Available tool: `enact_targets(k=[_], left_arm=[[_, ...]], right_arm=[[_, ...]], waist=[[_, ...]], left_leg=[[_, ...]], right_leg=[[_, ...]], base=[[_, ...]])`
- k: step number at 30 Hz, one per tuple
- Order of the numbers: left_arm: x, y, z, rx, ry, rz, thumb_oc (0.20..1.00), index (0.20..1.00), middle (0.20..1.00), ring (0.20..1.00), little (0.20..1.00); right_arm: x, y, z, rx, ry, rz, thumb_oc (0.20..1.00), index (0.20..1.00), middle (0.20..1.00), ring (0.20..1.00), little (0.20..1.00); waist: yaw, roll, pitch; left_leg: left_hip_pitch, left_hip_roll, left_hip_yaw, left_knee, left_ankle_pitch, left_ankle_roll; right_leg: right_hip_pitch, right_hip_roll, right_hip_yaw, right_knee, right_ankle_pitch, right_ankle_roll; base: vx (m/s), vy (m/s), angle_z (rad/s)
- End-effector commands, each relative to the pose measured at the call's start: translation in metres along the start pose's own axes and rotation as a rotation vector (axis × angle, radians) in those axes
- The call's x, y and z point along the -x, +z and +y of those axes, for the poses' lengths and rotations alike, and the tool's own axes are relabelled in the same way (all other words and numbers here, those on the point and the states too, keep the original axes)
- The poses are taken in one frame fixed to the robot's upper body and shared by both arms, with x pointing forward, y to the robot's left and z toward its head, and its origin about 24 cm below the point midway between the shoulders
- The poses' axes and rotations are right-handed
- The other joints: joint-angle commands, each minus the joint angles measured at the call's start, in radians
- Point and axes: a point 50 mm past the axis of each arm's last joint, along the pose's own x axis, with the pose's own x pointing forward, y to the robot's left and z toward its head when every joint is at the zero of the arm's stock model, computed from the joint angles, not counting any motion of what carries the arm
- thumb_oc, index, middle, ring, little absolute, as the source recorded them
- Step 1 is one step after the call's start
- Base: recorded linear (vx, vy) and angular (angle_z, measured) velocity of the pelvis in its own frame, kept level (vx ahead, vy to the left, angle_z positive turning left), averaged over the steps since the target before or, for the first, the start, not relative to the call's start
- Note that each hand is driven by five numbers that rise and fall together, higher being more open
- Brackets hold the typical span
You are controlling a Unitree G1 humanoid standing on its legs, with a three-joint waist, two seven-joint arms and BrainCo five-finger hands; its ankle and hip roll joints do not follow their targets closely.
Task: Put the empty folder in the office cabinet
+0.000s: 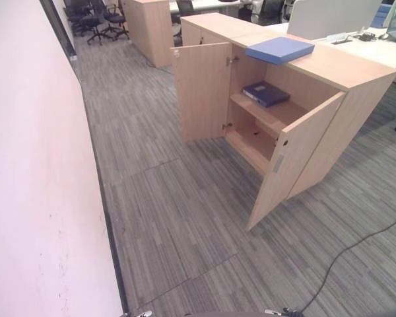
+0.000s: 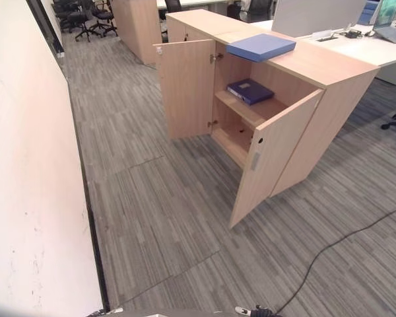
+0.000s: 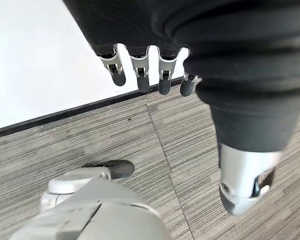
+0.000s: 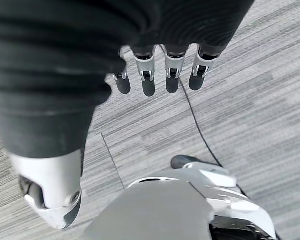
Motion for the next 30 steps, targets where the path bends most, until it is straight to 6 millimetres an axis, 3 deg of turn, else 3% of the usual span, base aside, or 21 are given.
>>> enact_targets(k=[1, 14, 23, 27, 28, 30], left_arm=[[-0.001, 0.004, 0.005, 0.036, 0.048, -0.01, 1.0, 1.0, 1.0, 1.0, 1.0], [0.0, -0.006, 0.003, -0.041, 0.035, 0.033, 1.0, 1.0, 1.0, 1.0, 1.0], [-0.001, -0.001, 0.006, -0.054, 0.038, 0.026, 1.0, 1.0, 1.0, 1.0, 1.0], [-0.003, 0.016, 0.01, -0.035, 0.058, -0.015, 1.0, 1.0, 1.0, 1.0, 1.0], [-0.003, 0.02, 0.011, -0.039, 0.062, -0.028, 1.0, 1.0, 1.0, 1.0, 1.0], [-0.004, 0.026, 0.009, -0.028, 0.064, -0.044, 1.0, 1.0, 1.0, 1.0, 1.0]], right_arm=[[-0.001, 0.007, 0.005, 0.047, 0.001, -0.006, 1.0, 1.0, 1.0, 1.0, 1.0], [-0.001, 0.008, 0.002, 0.066, 0.0, -0.002, 1.0, 1.0, 1.0, 1.0, 1.0], [-0.002, 0.017, 0.001, 0.099, 0.013, -0.018, 1.0, 1.0, 1.0, 1.0, 1.0], [-0.002, 0.038, -0.001, 0.109, 0.007, -0.079, 1.0, 1.0, 1.0, 1.0, 1.0], [-0.002, 0.042, -0.002, 0.117, 0.002, -0.088, 1.0, 1.0, 1.0, 1.0, 1.0], [-0.002, 0.046, -0.007, 0.13, -0.014, -0.096, 1.0, 1.0, 1.0, 1.0, 1.0]], waist=[[-0.004, -0.048, 0.012], [-0.004, -0.041, 0.018], [0.002, -0.044, 0.04], [0.016, -0.078, 0.104], [0.022, -0.085, 0.122], [0.025, -0.081, 0.143]], left_leg=[[0.02, -0.026, -0.028, -0.04, -0.077, -0.02], [0.017, -0.027, -0.036, -0.04, -0.079, -0.02], [0.016, -0.02, -0.046, -0.04, -0.076, -0.019], [-0.143, 0.005, -0.015, 0.228, -0.115, -0.058], [-0.216, 0.015, -0.013, 0.34, -0.103, -0.066], [-0.328, 0.043, -0.027, 0.513, -0.024, -0.078]], right_leg=[[0.076, -0.043, -0.047, -0.202, 0.145, 0.122], [0.075, -0.044, -0.053, -0.202, 0.142, 0.123], [0.073, -0.039, -0.054, -0.202, 0.138, 0.113], [0.072, -0.047, -0.074, -0.202, 0.136, 0.083], [0.075, -0.048, -0.084, -0.202, 0.13, 0.077], [0.079, -0.039, -0.106, -0.202, 0.114, 0.064]], base=[[0.0, 0.0, 0.0], [0.0, -0.001, 0.02], [0.02, -0.032, 0.02], [-0.07, -0.132, 0.12], [-0.05, -0.154, 0.25], [-0.02, -0.116, 0.18]])
